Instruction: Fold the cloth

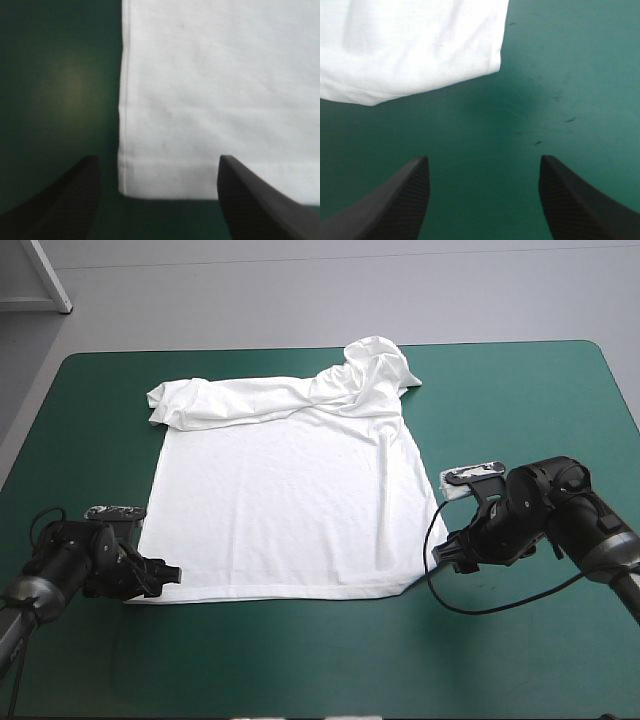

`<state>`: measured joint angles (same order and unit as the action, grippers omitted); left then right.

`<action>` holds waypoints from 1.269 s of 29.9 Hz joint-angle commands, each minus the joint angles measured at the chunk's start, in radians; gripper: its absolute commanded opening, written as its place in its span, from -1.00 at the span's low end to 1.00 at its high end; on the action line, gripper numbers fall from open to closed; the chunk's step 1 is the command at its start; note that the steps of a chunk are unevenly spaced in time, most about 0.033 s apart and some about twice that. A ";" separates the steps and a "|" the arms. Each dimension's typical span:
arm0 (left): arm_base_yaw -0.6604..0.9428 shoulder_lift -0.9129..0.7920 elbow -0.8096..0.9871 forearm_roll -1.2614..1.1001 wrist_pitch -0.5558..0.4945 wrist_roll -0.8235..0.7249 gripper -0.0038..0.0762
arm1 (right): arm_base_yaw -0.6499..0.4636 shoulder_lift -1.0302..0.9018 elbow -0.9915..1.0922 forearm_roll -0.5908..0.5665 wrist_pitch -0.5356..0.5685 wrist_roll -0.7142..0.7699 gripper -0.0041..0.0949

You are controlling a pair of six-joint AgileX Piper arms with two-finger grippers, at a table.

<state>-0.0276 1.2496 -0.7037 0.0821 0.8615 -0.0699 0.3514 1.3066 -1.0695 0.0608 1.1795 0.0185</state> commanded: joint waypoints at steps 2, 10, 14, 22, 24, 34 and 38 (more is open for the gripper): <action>-0.002 0.067 -0.021 0.001 -0.058 -0.028 0.33 | -0.003 -0.043 -0.020 0.001 -0.013 -0.001 0.28; -0.002 0.098 0.008 -0.014 -0.067 -0.040 0.01 | -0.003 -0.030 -0.020 -0.003 -0.132 -0.001 0.28; -0.002 0.098 0.042 -0.030 -0.077 -0.034 -0.66 | -0.003 0.010 -0.020 -0.003 -0.179 -0.001 0.28; -0.002 0.098 0.065 -0.032 -0.080 -0.002 -0.91 | -0.003 0.179 -0.020 -0.003 -0.246 -0.005 0.28; -0.002 0.098 0.065 -0.034 -0.080 -0.002 -0.91 | -0.003 0.218 -0.020 -0.003 -0.264 -0.005 0.28; -0.002 0.098 0.065 -0.035 -0.080 -0.002 -0.91 | -0.003 0.326 -0.020 0.183 -0.285 -0.106 -0.14; -0.002 0.098 0.042 -0.035 -0.069 -0.002 -0.91 | -0.003 0.310 -0.020 0.188 -0.285 -0.106 -0.63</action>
<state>-0.0276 1.3280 -0.6685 0.0219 0.7668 -0.0742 0.3499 1.6513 -1.0727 0.2113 0.9019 -0.0715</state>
